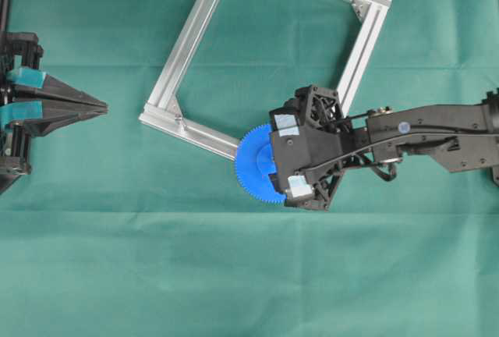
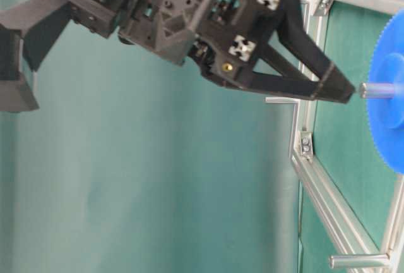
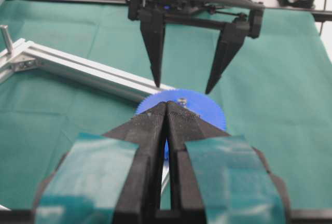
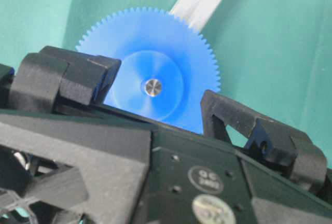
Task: Find the location of the shaft and insert the gear.
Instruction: 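Push the gear onto the shaft with the right gripper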
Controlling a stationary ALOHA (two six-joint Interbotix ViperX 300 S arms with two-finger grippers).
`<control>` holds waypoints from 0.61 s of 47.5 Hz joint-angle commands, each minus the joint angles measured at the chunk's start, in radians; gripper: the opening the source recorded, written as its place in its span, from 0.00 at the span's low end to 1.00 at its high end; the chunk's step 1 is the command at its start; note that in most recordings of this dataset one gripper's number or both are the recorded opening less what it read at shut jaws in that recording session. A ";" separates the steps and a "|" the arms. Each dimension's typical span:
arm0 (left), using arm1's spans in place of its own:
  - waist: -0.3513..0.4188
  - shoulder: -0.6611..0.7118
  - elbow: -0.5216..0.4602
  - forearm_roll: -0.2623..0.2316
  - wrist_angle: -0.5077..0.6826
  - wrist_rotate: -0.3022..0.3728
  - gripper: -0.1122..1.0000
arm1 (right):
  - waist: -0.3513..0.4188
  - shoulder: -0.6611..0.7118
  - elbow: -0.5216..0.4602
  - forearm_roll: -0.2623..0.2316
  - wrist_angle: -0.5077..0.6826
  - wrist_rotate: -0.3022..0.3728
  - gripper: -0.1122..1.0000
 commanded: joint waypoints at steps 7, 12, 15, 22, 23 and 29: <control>0.002 0.008 -0.029 -0.003 -0.008 0.000 0.11 | 0.002 -0.049 -0.018 -0.005 0.003 -0.002 0.83; 0.002 0.008 -0.028 -0.003 -0.008 0.000 0.11 | 0.002 -0.049 -0.018 -0.005 0.003 -0.002 0.83; 0.002 0.008 -0.028 -0.003 -0.006 0.000 0.11 | 0.002 -0.051 -0.017 -0.005 0.003 -0.002 0.83; 0.002 0.008 -0.028 -0.003 -0.005 0.000 0.11 | 0.002 -0.049 -0.017 -0.005 0.000 0.000 0.83; 0.002 0.008 -0.028 -0.003 -0.003 0.000 0.11 | 0.000 -0.049 -0.017 -0.005 0.000 0.000 0.83; 0.002 0.008 -0.028 -0.003 -0.003 0.000 0.11 | 0.002 -0.049 -0.017 -0.006 0.000 0.000 0.83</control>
